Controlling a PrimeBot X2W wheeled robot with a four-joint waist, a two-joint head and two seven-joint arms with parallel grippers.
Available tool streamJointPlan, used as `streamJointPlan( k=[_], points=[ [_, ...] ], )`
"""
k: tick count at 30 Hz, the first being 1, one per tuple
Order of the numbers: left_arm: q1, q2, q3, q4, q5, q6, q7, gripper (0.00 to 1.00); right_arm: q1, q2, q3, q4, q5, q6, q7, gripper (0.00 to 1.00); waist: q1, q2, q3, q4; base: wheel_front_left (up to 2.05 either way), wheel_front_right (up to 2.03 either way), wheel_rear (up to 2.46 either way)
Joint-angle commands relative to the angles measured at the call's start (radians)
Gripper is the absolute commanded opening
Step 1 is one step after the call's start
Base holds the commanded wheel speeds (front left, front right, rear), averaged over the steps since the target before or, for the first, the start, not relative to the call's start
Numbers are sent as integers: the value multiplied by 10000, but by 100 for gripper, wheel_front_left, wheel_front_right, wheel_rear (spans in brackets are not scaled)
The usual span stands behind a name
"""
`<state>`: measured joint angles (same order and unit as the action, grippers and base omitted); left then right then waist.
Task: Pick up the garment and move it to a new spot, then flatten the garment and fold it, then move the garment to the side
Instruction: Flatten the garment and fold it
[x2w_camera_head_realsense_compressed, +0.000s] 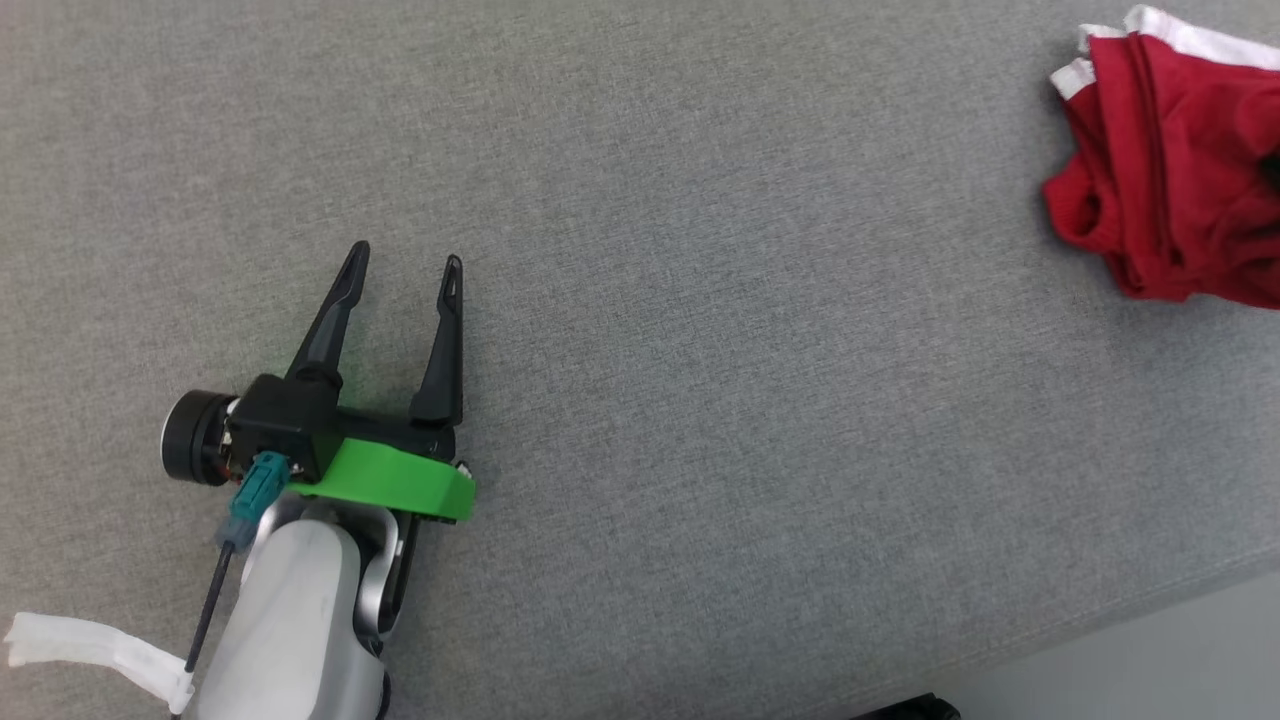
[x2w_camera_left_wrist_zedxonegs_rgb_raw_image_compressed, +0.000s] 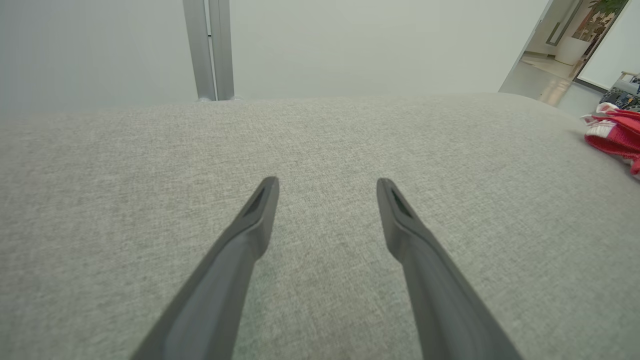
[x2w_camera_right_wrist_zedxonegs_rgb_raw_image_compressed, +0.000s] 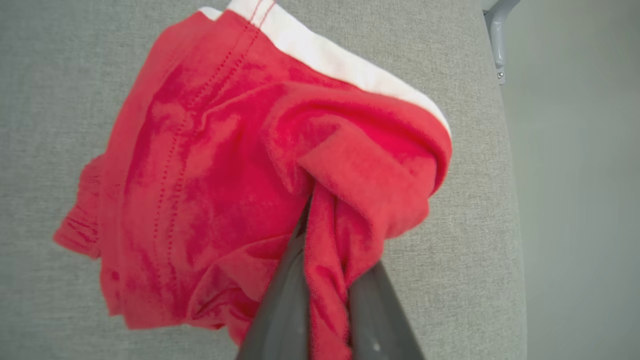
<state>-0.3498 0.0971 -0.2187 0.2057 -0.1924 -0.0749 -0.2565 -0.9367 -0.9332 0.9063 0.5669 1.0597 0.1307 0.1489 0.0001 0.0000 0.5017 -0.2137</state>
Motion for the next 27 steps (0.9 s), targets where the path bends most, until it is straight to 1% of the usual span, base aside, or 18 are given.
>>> streamJointPlan(
  k=[1, 6, 11, 14, 15, 16, 17, 18, 23, 27],
  points=[
    [-218, 59, -17, -31, 44, 31, 11, 100, -320, -119, 226, 262, -286, 1, -213, 0, -1, 0, 559, 361, 0, 0, 0],
    [-352, 70, -63, -50, 58, 90, 6, 100, -1414, -384, 1177, 1394, -1360, -1, -1082, 0, -1, 0, 871, 629, 0, 0, 0],
    [-374, 70, -95, -34, 7, 147, -18, 100, -2197, -272, 1912, 2595, -1952, -2, -1924, 0, -1, 0, 1010, 807, 0, 0, 0],
    [-368, 65, -109, -16, -23, 173, -32, 100, -2587, -102, 2109, 3428, -2210, -5, -2237, 0, -1, 0, 1027, 861, 0, 0, 0],
    [-367, 60, -116, -2, -32, 186, -13, 100, -2726, -25, 2166, 3745, -2347, -5, -2389, 32, -1, 0, 1014, 872, 0, 0, 0],
    [-363, 55, -120, 18, -40, 200, -14, 100, -2843, 51, 2186, 4023, -2434, -5, -2515, 44, -1, 0, 986, 873, 0, 0, 0],
    [-352, 42, -126, 47, -58, 205, -20, 100, -2927, 165, 2221, 4320, -2500, -5, -2632, 97, -1, 0, 934, 871, 0, 0, 0],
    [-335, 32, -131, 71, -76, 216, -26, 100, -2998, 242, 2250, 4537, -2566, -5, -2754, 100, -1, 0, 876, 865, 0, 0, 0],
    [-192, -57, -180, 220, -212, 155, -59, 100, -3220, 657, 2371, 5512, -2800, -5, -3362, 100, -1, 0, 392, 801, 0, 0, 0],
    [-68, -122, -165, 318, -336, 113, -77, 100, -3320, 945, 2239, 5979, -2892, -5, -3879, 100, -1, 0, -176, 760, 0, 0, 0]
  ],
)
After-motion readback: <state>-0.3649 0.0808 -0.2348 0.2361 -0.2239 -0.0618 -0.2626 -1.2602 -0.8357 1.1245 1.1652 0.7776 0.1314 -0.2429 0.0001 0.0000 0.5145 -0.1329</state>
